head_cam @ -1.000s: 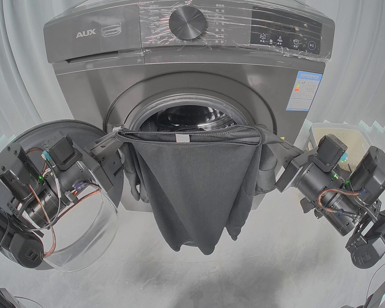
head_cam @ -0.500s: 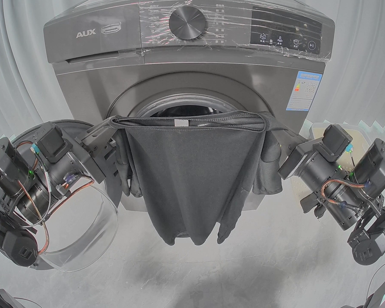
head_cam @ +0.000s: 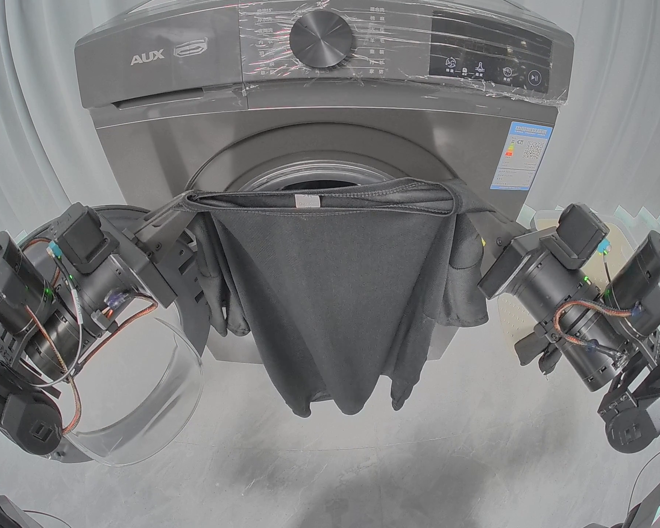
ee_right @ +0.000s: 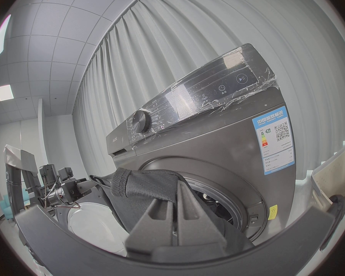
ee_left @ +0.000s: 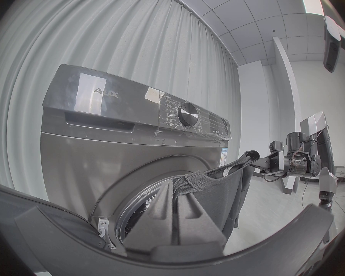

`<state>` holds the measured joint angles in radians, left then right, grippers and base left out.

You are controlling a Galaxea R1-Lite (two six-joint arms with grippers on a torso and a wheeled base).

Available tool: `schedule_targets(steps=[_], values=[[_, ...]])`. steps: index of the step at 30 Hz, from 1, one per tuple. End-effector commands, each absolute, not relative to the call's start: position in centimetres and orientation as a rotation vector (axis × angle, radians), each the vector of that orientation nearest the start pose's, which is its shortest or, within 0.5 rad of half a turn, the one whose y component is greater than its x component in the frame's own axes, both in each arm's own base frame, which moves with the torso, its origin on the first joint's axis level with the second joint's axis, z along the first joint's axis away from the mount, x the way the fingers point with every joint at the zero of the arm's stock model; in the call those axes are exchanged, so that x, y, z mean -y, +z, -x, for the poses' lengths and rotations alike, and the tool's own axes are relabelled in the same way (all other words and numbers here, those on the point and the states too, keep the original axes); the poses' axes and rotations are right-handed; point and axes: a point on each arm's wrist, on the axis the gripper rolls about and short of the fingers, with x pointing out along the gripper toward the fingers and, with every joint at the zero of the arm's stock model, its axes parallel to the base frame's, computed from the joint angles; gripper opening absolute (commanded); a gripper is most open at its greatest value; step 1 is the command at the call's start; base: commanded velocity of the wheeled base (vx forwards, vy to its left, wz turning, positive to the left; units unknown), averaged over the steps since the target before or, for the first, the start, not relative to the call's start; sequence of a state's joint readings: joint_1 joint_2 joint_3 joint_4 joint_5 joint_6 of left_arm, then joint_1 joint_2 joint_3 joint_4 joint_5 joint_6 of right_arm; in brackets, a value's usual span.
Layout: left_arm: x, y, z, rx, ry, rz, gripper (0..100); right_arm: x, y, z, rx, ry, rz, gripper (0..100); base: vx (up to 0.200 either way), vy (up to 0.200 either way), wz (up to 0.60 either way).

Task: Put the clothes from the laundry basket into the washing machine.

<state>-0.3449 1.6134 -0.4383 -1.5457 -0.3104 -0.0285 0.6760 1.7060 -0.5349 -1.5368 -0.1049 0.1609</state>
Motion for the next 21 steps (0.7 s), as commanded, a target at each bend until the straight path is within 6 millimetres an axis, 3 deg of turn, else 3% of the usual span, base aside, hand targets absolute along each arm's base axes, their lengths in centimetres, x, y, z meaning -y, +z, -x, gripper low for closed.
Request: schedule_targets(steps=[1, 21], values=[[8.90, 20.58, -22.84, 0.374, -0.650, 0.036, 0, -16.98, 20.25, -21.45, 0.298, 0.595, -0.297, 0, 0.000, 0.000, 0.00], [8.45, 19.86, -23.07, 0.343, -0.643, 0.029, 0, -17.41, 19.54, -21.71, 0.267, 0.602, -0.304, 0, 0.000, 0.000, 0.00]])
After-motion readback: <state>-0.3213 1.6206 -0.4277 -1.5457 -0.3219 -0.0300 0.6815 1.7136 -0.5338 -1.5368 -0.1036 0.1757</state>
